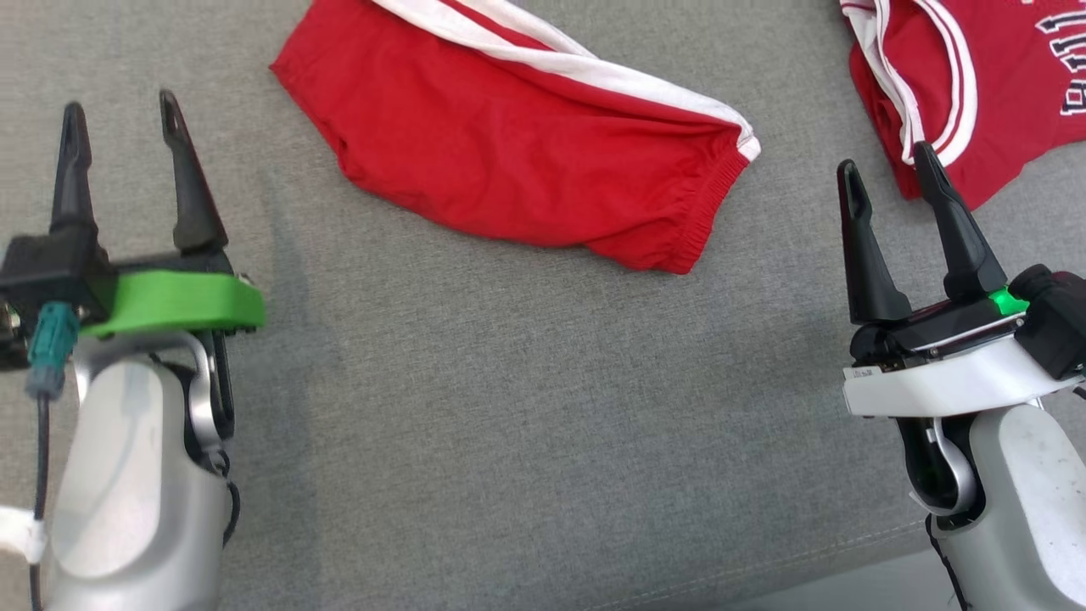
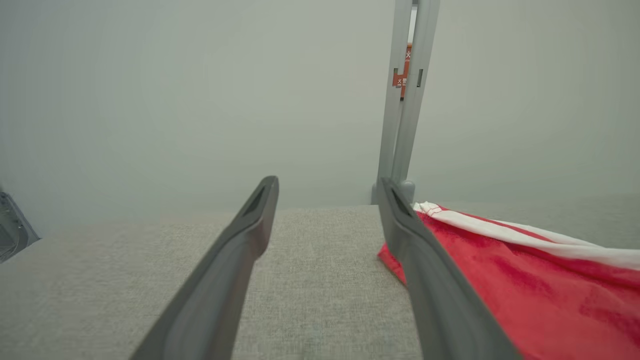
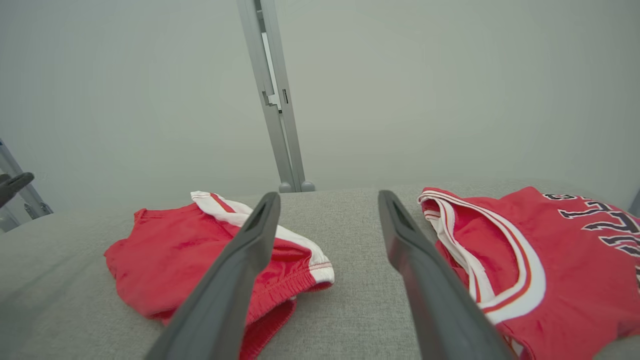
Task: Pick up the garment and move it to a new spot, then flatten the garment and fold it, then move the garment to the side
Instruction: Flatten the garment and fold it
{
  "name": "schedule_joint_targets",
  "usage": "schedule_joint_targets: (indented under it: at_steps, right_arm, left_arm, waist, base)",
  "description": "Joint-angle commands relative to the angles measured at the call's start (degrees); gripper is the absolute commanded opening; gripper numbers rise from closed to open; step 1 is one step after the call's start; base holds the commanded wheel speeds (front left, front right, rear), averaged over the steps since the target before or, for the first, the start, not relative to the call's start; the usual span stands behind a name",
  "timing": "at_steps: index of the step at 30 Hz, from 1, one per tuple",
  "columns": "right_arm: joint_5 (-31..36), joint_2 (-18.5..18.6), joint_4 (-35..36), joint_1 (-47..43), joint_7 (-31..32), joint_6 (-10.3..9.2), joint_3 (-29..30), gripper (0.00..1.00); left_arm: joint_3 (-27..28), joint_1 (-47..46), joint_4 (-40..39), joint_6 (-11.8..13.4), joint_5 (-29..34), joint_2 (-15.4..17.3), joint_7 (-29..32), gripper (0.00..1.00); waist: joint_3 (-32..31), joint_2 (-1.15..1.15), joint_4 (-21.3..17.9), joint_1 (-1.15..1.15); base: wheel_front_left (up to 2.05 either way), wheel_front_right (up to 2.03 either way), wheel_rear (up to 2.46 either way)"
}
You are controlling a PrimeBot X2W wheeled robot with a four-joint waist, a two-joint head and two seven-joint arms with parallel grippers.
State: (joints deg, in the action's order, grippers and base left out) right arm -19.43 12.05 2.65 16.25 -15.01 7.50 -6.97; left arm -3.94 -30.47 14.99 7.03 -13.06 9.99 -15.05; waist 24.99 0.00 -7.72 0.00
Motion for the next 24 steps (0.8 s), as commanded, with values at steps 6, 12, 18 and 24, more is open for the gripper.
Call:
schedule_joint_targets:
  at_steps: [6, 12, 18, 24]
  right_arm:
    - [1.4, 0.9, -0.7, -3.0, 0.3, -0.04, 1.3, 1.0]
    - [1.3, 0.4, -0.3, -4.9, 1.1, -0.04, 2.9, 1.0]
    - [0.9, 0.1, -0.1, -5.4, 1.6, -0.04, 3.8, 1.0]
    - [1.0, -0.2, 0.3, -4.9, 1.8, -0.04, 4.1, 1.0]
  left_arm:
    - [-0.1, 10.4, -6.3, 1.9, 0.7, -0.7, 0.1, 1.0]
    - [-1.0, 14.2, -9.0, 2.5, 0.9, -0.5, 1.7, 1.0]
    - [-1.7, 15.2, -10.4, 2.6, 1.0, -0.1, 3.0, 1.0]
    - [-2.2, 14.8, -11.1, 2.0, 0.4, 0.3, 3.8, 1.0]
  waist:
    - [-4.9, 0.0, 3.6, 0.0]
    - [-5.6, 0.0, 4.2, 0.0]
    - [-5.5, 0.0, 4.4, 0.0]
    - [-5.0, 0.0, 4.4, 0.0]
  base:
    - [0.0, 0.0, 0.0]
    - [0.0, 0.0, 0.0]
    - [0.0, 0.0, 0.0]
    - [0.0, 0.0, 0.0]
